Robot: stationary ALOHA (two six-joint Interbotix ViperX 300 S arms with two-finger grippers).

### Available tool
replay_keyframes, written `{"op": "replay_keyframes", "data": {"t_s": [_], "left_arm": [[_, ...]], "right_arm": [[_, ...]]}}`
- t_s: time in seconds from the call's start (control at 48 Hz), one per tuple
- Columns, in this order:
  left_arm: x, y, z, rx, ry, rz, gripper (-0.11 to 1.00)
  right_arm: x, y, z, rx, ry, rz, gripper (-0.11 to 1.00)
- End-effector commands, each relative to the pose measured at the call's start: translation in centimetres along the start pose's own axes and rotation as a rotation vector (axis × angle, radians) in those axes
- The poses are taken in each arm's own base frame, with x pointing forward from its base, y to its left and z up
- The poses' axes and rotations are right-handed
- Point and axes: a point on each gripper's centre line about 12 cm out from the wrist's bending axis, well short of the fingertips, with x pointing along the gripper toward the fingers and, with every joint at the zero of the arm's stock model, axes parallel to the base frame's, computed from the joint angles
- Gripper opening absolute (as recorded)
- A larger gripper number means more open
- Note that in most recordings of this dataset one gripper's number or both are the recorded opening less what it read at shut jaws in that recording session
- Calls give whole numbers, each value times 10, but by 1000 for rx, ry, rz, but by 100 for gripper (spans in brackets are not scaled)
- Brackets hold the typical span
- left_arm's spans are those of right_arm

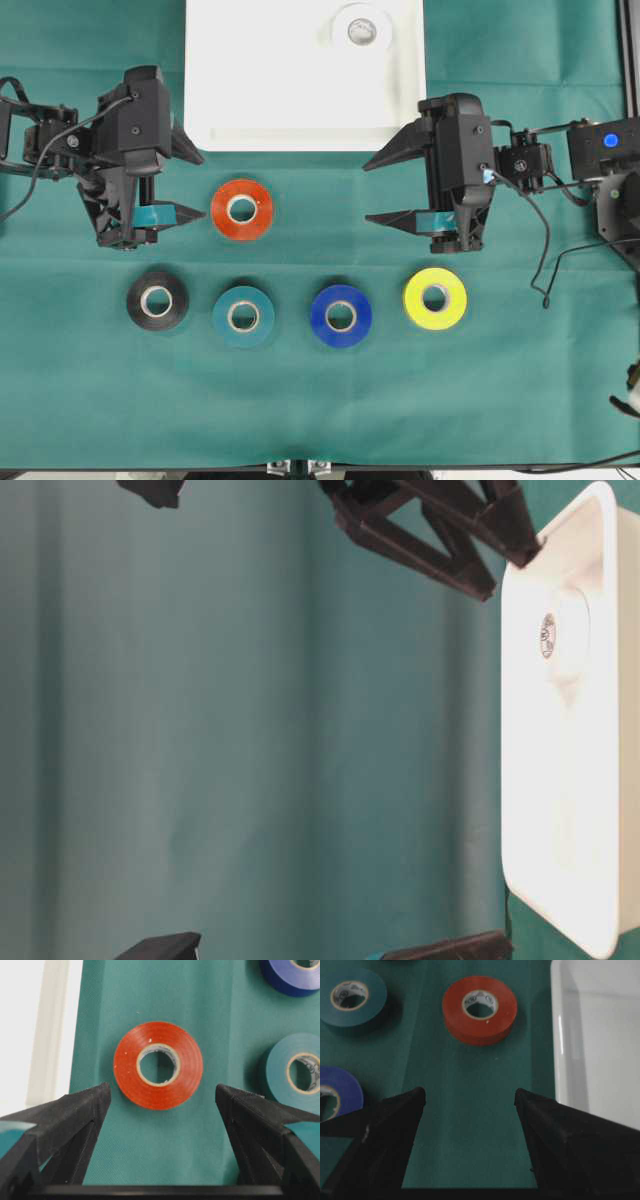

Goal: Put the tape alternately from left to right into the white case.
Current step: 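Release the white roll in the tray and withdraw the right gripper, then lower the left gripper onto the teal tape roll and grasp it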

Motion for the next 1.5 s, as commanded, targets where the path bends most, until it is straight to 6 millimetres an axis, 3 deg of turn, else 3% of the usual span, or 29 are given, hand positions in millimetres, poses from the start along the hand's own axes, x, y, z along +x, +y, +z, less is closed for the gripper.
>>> {"op": "replay_keyframes", "data": {"t_s": [0.0, 0.312, 1.188, 1.479], "left_arm": [[-3, -2, 7, 1, -27, -6, 65], [0, -8, 6, -17, -17, -18, 65], [40, -88, 0, -303, 121, -141, 65], [60, -96, -7, -362, 191, -116, 65]], "right_arm": [[-3, 2, 7, 3, -30, 8, 79], [-3, 2, 10, -2, -33, 8, 79], [9, 1, 0, -33, 12, 6, 79], [9, 1, -1, -33, 15, 5, 79]]}}
